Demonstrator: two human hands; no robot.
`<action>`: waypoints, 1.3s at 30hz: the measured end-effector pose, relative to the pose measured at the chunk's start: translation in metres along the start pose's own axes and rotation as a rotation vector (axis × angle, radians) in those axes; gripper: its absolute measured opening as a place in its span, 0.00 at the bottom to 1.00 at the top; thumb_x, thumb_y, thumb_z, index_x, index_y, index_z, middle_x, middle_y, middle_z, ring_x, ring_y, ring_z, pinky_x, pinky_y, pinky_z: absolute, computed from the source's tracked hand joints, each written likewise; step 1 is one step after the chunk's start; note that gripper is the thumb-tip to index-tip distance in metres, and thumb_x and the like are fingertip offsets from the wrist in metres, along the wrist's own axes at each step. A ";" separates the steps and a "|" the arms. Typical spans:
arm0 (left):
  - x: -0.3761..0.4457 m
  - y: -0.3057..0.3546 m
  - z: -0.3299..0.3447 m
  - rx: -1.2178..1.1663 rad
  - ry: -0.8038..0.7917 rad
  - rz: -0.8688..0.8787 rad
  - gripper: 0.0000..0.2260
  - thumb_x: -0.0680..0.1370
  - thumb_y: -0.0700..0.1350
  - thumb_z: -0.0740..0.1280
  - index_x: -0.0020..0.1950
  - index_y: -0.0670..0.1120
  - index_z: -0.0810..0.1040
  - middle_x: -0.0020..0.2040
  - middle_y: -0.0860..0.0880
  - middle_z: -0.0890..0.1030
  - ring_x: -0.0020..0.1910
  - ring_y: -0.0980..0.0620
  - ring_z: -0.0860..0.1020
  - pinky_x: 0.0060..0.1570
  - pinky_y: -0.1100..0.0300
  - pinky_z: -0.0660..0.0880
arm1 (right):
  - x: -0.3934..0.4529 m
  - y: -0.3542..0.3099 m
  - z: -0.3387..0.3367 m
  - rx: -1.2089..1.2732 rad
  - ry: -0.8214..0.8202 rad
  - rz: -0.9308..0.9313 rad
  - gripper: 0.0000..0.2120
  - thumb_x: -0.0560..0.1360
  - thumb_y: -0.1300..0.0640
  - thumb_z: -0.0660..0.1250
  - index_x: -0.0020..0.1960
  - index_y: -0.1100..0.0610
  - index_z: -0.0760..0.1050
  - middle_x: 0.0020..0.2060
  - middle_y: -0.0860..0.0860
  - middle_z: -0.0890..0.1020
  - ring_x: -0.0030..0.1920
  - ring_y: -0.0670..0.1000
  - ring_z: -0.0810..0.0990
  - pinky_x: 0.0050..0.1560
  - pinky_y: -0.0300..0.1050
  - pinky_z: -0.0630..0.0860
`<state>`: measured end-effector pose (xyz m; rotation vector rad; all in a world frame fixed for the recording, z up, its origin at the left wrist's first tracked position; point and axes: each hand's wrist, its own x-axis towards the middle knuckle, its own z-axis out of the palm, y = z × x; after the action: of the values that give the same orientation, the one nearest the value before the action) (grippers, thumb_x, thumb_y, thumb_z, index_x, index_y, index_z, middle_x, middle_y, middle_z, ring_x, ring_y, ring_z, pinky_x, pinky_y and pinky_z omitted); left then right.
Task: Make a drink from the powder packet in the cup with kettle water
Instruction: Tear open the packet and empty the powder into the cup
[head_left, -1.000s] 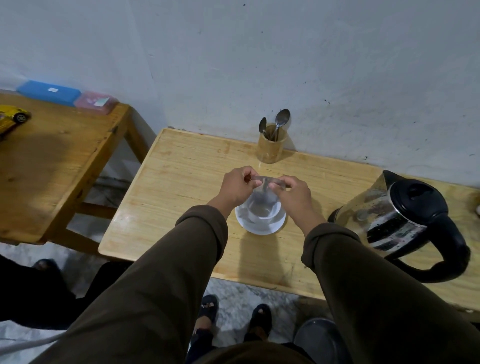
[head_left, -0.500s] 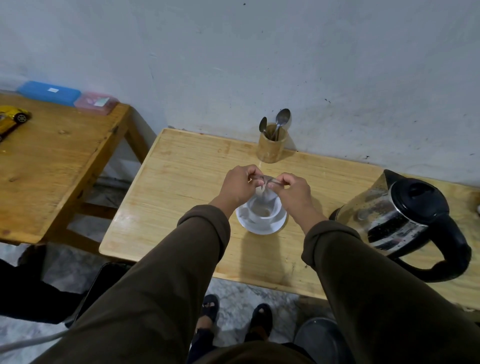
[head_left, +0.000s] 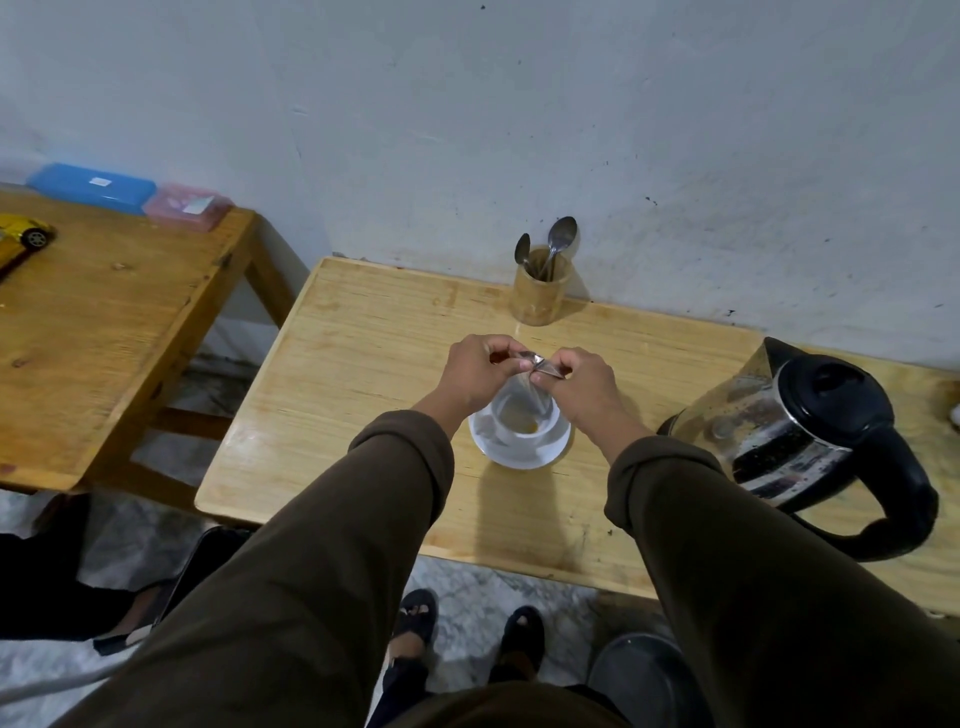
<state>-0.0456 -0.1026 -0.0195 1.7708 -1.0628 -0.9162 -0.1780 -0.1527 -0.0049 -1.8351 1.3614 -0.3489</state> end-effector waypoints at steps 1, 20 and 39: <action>0.001 0.000 0.000 -0.010 0.002 0.012 0.07 0.73 0.39 0.71 0.50 0.41 0.84 0.43 0.50 0.84 0.39 0.64 0.79 0.45 0.75 0.73 | 0.000 0.000 0.000 -0.005 0.005 -0.002 0.12 0.71 0.59 0.71 0.33 0.56 0.70 0.39 0.53 0.74 0.41 0.52 0.72 0.39 0.41 0.65; 0.006 -0.004 0.002 -0.004 -0.072 0.015 0.07 0.75 0.38 0.68 0.52 0.39 0.80 0.43 0.50 0.79 0.40 0.58 0.74 0.45 0.67 0.71 | 0.002 0.004 -0.003 0.010 -0.016 0.004 0.14 0.69 0.60 0.73 0.33 0.56 0.67 0.32 0.50 0.71 0.38 0.52 0.69 0.32 0.39 0.63; 0.000 0.000 0.002 0.134 0.039 -0.009 0.03 0.74 0.42 0.70 0.43 0.44 0.79 0.45 0.50 0.77 0.46 0.54 0.74 0.41 0.69 0.68 | 0.000 0.004 -0.010 0.002 -0.005 -0.049 0.04 0.70 0.59 0.72 0.42 0.60 0.79 0.36 0.52 0.78 0.41 0.51 0.74 0.36 0.40 0.68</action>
<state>-0.0471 -0.1032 -0.0196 1.8967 -1.1144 -0.8294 -0.1871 -0.1572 -0.0009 -1.8691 1.3148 -0.3705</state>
